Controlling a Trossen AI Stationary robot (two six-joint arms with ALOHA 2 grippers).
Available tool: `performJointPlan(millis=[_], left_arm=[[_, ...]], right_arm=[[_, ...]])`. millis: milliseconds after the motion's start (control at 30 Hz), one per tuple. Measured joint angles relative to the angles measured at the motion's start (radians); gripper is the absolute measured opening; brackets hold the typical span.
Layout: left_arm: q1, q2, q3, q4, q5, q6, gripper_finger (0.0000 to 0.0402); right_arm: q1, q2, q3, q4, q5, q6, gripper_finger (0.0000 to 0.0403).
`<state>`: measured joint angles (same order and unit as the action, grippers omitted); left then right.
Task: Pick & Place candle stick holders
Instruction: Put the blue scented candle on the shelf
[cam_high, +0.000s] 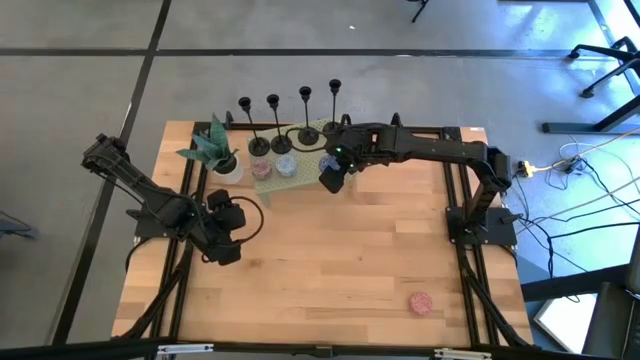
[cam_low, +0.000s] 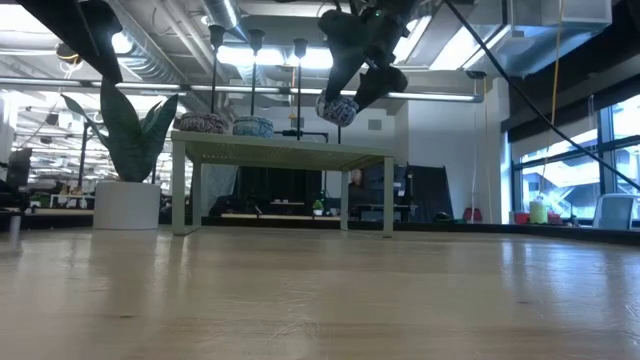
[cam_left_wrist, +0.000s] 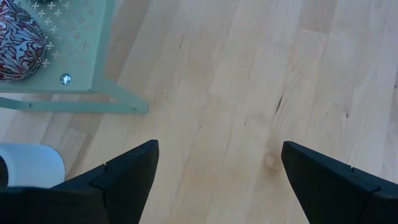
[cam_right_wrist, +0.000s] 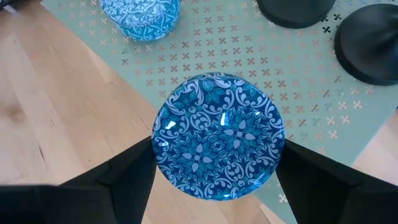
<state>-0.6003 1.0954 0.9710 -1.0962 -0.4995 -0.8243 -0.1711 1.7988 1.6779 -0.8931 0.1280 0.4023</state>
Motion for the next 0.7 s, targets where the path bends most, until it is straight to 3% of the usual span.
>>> performJointPlan(millis=[700], left_arm=[[0.000,0.000,0.000,0.000,0.000,0.000,0.0338]], right_arm=[[0.000,0.000,0.000,0.000,0.002,-0.018,0.0302]])
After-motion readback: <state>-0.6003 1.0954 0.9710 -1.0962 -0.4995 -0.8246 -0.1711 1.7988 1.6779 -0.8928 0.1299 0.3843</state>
